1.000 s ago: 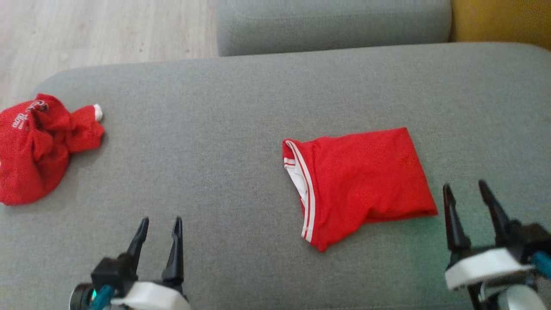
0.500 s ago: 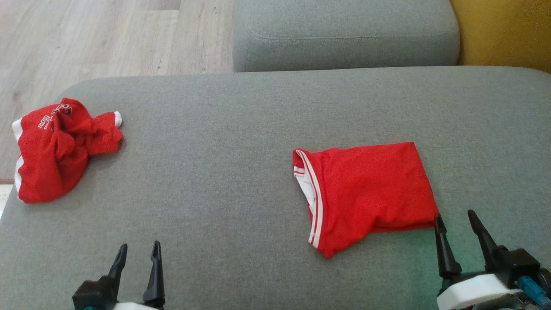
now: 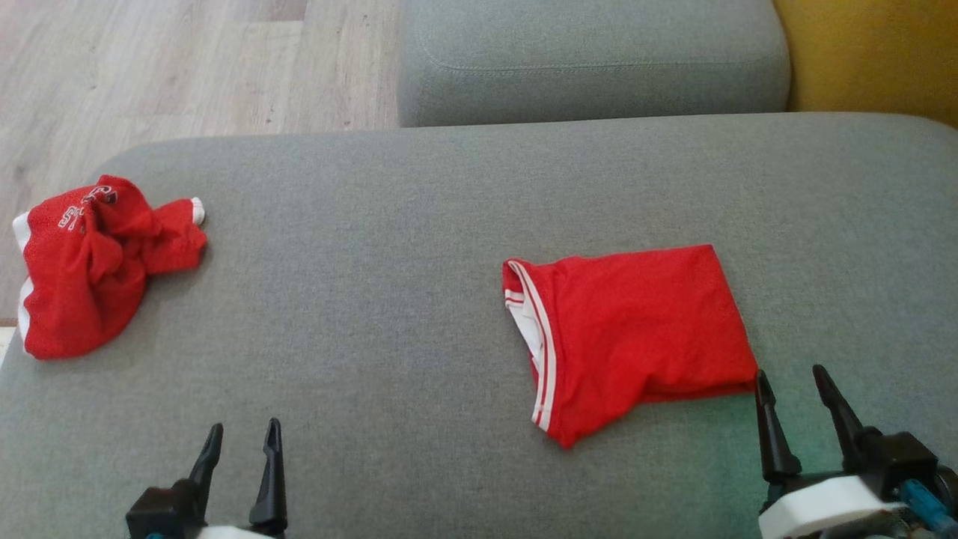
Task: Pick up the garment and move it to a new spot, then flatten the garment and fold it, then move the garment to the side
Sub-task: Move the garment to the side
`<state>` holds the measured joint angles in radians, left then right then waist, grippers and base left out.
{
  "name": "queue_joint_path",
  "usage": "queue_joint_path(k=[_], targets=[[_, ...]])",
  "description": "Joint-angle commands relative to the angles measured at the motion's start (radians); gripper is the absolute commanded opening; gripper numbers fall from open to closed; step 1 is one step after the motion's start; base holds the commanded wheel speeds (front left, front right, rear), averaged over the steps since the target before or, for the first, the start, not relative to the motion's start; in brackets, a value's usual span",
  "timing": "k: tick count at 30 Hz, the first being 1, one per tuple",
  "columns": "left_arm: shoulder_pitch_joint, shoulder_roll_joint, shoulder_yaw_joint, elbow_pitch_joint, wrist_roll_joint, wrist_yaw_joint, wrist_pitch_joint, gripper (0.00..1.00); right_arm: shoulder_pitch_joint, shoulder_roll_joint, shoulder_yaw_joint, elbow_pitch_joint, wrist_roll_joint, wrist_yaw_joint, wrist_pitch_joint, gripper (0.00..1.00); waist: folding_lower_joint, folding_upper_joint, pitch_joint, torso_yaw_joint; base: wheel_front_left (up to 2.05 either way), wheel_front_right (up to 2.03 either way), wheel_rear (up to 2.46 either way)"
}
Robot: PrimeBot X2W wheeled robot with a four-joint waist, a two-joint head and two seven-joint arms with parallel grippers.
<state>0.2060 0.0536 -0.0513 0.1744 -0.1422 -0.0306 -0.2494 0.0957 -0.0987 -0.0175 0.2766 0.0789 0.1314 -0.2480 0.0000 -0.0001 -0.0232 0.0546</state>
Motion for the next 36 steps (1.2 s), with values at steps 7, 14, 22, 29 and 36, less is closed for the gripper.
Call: queue_joint_path(k=[7,14,22,29,36], targets=[[-0.026,-0.003,0.037,-0.030,0.012,-0.009,-0.012,1.00,-0.037,0.000,0.008,-0.026,-0.004,-0.001,-0.014,1.00,0.0000,0.0001,0.002,-0.003,0.00,0.00,0.00],[-0.039,-0.003,0.029,-0.031,0.014,-0.014,-0.012,1.00,-0.156,-0.055,0.014,-0.043,0.114,-0.001,0.108,1.00,0.0000,0.0001,0.029,-0.006,0.00,0.00,0.00],[-0.087,-0.003,-0.004,-0.027,0.010,-0.016,-0.012,1.00,-0.350,-0.147,0.085,0.037,0.230,-0.001,0.447,1.00,0.0000,0.0001,0.107,0.013,0.00,0.00,0.00],[-0.125,-0.003,-0.017,-0.017,0.015,-0.024,-0.012,1.00,-0.452,-0.167,0.073,0.202,0.187,-0.001,0.597,1.00,0.0000,0.0001,0.146,0.053,0.00,0.00,0.00],[-0.149,-0.003,-0.029,-0.019,0.013,-0.024,-0.012,1.00,-0.511,-0.127,0.070,0.341,0.221,-0.001,0.668,1.00,0.0000,0.0001,0.171,0.081,0.00,0.00,0.00]])
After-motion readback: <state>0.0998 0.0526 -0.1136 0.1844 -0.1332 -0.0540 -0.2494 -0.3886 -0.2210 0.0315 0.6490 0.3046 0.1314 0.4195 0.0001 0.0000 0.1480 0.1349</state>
